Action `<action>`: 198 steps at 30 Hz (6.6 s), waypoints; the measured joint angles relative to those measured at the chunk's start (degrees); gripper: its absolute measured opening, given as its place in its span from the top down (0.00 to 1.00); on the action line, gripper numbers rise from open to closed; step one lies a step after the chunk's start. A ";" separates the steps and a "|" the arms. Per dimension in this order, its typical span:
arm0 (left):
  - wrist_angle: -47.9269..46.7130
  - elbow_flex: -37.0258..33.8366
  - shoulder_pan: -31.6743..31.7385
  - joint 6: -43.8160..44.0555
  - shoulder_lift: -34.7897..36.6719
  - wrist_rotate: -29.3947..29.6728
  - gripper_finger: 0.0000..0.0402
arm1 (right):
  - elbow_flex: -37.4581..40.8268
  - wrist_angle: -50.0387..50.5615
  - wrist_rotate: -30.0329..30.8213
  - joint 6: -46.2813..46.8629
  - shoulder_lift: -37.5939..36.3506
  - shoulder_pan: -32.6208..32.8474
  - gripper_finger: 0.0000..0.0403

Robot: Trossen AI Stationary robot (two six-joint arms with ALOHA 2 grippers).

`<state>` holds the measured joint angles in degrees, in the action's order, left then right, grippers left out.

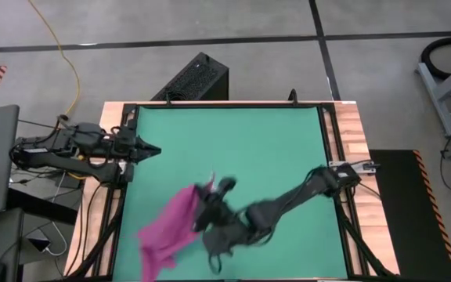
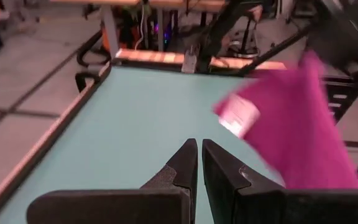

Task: Roll towel
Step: Fold the pink towel

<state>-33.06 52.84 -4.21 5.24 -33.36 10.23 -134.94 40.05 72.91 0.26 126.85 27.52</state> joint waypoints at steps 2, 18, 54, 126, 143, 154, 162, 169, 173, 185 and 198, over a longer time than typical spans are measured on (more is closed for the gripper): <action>1.15 0.00 0.01 -2.27 0.00 -1.36 0.97 | -0.10 3.58 0.24 -0.13 -3.37 -1.81 1.00; 6.12 -11.96 -9.34 -18.10 -14.97 0.10 0.76 | 0.03 27.95 -12.01 11.90 -10.49 -12.43 1.00; 64.89 -24.50 -15.69 -25.52 -65.88 37.92 0.69 | 0.05 31.03 -13.67 9.77 -11.43 -18.88 1.00; 41.84 -16.41 -14.91 -19.20 -64.43 39.84 0.49 | -0.01 28.81 -15.84 6.79 -12.31 -18.11 0.99; 46.37 -16.29 -4.70 -15.53 -67.96 37.52 0.52 | -0.01 28.59 -15.92 6.80 -12.28 -17.37 0.99; 46.18 -16.55 -4.23 -18.33 -65.69 42.84 0.95 | -0.01 28.59 -15.92 6.81 -12.28 -16.62 0.99; 34.19 -14.88 -11.69 -14.36 -57.00 44.19 1.00 | 0.01 33.62 -14.86 8.94 -12.28 -17.90 0.99; 17.43 -10.84 -20.66 -7.91 -41.27 52.41 1.00 | 0.01 44.22 -14.58 18.31 -12.28 -20.65 0.99; 9.20 -6.88 -24.82 -5.18 -32.38 56.87 1.00 | 0.01 48.94 -15.71 22.21 -12.48 -21.34 0.99; -0.72 3.60 -31.77 -0.71 -14.96 59.10 1.00 | 0.03 49.90 -17.75 31.46 -19.25 -15.31 1.00; 6.33 13.27 -39.19 6.63 -13.69 43.28 1.00 | -0.05 49.60 -10.81 35.74 -23.68 -2.25 1.00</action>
<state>-26.73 66.11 -43.40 11.87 -47.06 53.51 -134.99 89.65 62.10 36.00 103.16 25.27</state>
